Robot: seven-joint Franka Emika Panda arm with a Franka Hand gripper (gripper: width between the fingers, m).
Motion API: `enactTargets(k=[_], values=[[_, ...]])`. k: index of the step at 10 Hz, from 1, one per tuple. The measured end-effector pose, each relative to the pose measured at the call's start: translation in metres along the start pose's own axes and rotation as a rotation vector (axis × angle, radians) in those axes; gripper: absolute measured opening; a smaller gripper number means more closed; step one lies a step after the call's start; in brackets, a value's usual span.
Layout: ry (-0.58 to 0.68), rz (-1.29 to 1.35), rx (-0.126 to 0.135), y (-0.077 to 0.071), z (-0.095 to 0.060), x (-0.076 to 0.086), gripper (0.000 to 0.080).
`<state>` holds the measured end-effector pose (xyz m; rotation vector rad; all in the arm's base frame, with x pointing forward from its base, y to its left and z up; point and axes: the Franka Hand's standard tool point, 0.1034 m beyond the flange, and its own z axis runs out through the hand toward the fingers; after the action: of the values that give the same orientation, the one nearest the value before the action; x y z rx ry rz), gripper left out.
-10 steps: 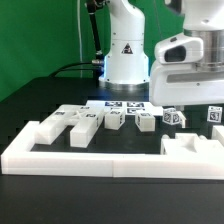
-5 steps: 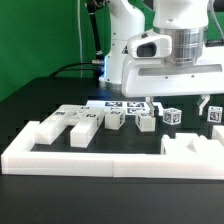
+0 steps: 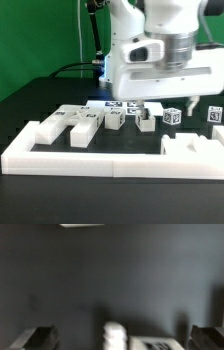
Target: Assemble chair
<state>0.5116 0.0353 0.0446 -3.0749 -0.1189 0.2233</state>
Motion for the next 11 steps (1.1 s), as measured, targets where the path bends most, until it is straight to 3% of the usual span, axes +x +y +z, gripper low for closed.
enactTargets(k=[2,5,6,9,11], values=[[-0.005,0.013,-0.008,0.013,0.013,-0.026,0.0649],[-0.032,0.002,-0.001,0.016,0.014,-0.029,0.0649],[-0.1,0.0,0.005,0.015,0.014,-0.034,0.0649],[-0.278,0.008,-0.016,0.026,0.016,-0.041,0.0649],[-0.412,0.046,0.008,0.023,0.016,-0.047,0.0649]])
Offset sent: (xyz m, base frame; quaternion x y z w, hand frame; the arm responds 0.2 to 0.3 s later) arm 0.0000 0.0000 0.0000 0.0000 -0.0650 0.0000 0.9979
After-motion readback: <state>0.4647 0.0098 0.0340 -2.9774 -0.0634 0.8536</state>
